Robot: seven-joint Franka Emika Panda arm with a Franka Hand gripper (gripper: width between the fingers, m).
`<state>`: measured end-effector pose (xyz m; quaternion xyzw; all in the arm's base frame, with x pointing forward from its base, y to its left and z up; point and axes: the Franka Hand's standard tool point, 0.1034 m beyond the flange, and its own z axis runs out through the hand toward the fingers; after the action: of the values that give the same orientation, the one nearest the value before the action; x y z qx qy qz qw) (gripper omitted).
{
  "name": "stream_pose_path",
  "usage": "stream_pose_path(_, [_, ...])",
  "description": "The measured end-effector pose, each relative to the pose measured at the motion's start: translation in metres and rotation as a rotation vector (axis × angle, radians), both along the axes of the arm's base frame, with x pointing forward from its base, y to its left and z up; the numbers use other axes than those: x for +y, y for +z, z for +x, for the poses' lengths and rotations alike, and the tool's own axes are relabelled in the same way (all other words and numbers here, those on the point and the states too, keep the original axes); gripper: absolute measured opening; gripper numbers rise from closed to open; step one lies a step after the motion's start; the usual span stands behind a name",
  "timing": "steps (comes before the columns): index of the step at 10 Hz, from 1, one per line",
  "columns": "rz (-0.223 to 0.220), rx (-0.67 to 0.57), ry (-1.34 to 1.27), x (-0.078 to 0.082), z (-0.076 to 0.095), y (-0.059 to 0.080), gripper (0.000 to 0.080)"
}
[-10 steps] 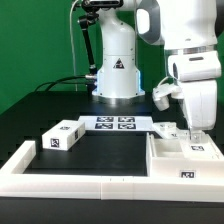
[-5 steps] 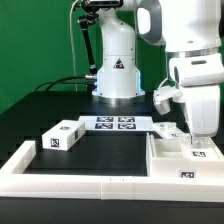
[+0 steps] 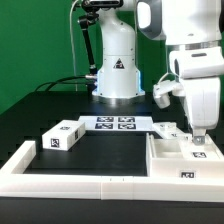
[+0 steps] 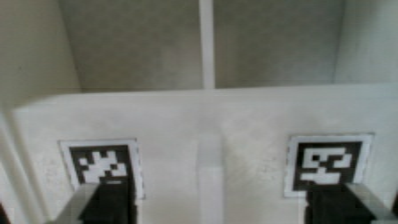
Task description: Assemble cabinet
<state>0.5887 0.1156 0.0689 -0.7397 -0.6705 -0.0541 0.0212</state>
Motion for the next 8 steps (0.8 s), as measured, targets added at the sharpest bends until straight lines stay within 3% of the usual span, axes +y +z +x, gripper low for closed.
stream_pose_path(1, [-0.009,-0.003,-0.001,-0.001,-0.007,0.008,0.0594])
stream_pose_path(2, [-0.015,-0.006,-0.007,-0.001,-0.014,0.015,0.0594])
stream_pose_path(3, [-0.024,-0.013,-0.007,-0.001,-0.024,0.024,0.0764])
stream_pose_path(4, [-0.033,-0.032,0.004,-0.003,-0.038,0.032,0.0764])
stream_pose_path(6, [-0.04,-0.033,0.002,-0.004,-0.063,0.03,0.0797])
stream_pose_path(8, [-0.039,-0.033,-0.001,-0.005,-0.06,0.03,0.0797])
